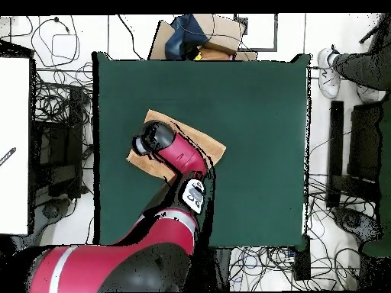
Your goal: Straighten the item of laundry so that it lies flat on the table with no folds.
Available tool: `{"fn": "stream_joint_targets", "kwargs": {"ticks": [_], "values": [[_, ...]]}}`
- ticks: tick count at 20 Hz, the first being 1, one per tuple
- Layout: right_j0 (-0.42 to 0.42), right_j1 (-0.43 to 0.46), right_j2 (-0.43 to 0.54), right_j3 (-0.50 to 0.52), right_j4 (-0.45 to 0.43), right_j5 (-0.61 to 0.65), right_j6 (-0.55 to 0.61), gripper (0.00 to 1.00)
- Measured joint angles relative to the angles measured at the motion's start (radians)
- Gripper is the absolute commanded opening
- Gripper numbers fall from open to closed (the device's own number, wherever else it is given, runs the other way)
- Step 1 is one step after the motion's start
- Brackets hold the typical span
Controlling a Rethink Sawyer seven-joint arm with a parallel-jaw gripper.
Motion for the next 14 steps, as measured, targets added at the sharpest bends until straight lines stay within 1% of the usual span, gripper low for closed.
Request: {"fn": "stream_joint_targets", "kwargs": {"ticks": [14], "values": [[0.008,-0.046,0.0,0.039,-0.003,0.0,0.0,0.0]]}}
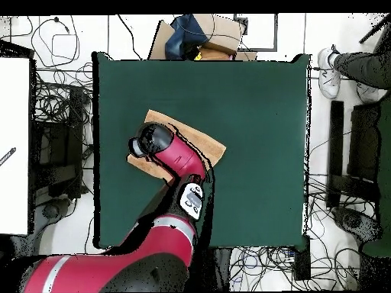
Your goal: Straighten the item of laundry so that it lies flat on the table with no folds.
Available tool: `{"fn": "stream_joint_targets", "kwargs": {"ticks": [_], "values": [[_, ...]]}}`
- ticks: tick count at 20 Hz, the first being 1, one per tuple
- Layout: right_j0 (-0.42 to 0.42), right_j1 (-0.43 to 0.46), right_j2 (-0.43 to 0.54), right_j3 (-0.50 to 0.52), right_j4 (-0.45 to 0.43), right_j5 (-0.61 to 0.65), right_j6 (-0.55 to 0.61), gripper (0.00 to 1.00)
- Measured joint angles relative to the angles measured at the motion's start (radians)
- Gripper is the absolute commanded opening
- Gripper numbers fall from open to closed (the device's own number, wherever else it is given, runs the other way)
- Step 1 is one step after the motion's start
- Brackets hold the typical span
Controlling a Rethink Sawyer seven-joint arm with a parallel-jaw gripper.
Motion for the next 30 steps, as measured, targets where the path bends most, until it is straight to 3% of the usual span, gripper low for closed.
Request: {"fn": "stream_joint_targets", "kwargs": {"ticks": [13,18,30], "values": [[0.021,-0.018,-0.002,0.004,0.0,0.0,0.0,0.0],[0.073,-0.02,-0.026,0.004,0.0,0.0,0.007,0.0],[0.103,-0.037,-0.064,0.005,-0.001,0.033,0.088,0.0]]}}
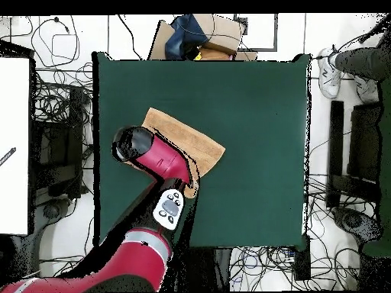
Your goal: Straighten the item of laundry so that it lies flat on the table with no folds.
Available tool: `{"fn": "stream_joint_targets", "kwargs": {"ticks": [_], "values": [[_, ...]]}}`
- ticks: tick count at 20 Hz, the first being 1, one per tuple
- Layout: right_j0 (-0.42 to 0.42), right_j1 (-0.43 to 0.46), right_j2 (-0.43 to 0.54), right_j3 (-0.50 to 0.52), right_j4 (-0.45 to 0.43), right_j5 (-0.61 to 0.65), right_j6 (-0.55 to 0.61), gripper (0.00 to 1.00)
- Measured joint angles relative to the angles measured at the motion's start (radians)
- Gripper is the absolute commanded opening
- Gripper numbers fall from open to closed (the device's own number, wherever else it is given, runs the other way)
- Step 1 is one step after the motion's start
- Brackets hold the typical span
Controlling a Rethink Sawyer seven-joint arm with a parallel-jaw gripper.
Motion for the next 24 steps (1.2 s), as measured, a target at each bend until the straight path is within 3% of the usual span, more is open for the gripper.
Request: {"fn": "stream_joint_targets", "kwargs": {"ticks": [10,24], "values": [[0.006,-0.048,-0.026,0.001,0.0,0.061,0.045,0.0],[0.079,-0.049,-0.087,-0.013,-0.001,0.11,0.207,0.0]]}}
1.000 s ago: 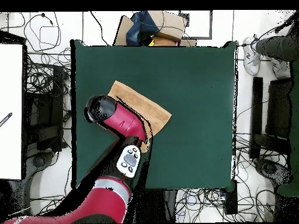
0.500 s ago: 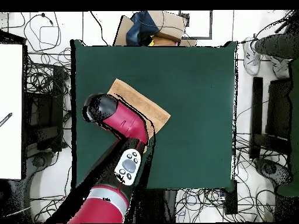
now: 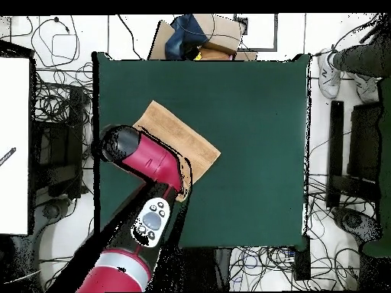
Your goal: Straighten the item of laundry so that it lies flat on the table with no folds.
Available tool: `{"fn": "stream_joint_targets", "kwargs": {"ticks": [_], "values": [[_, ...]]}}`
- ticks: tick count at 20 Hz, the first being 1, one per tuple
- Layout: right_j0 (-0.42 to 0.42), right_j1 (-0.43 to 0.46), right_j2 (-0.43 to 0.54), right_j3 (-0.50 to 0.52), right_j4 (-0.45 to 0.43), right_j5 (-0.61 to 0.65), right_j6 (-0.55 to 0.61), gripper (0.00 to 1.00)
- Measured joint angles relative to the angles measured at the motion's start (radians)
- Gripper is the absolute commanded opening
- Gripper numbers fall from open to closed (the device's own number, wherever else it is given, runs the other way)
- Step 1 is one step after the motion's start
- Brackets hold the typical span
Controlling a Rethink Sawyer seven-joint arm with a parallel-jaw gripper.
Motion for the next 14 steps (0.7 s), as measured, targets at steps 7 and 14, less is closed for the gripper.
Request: {"fn": "stream_joint_targets", "kwargs": {"ticks": [7,14], "values": [[0.017,0.003,-0.001,-0.001,0.0,0.0,0.022,0.0],[0.038,0.007,-0.005,-0.001,0.0,0.0,0.022,0.0]]}}
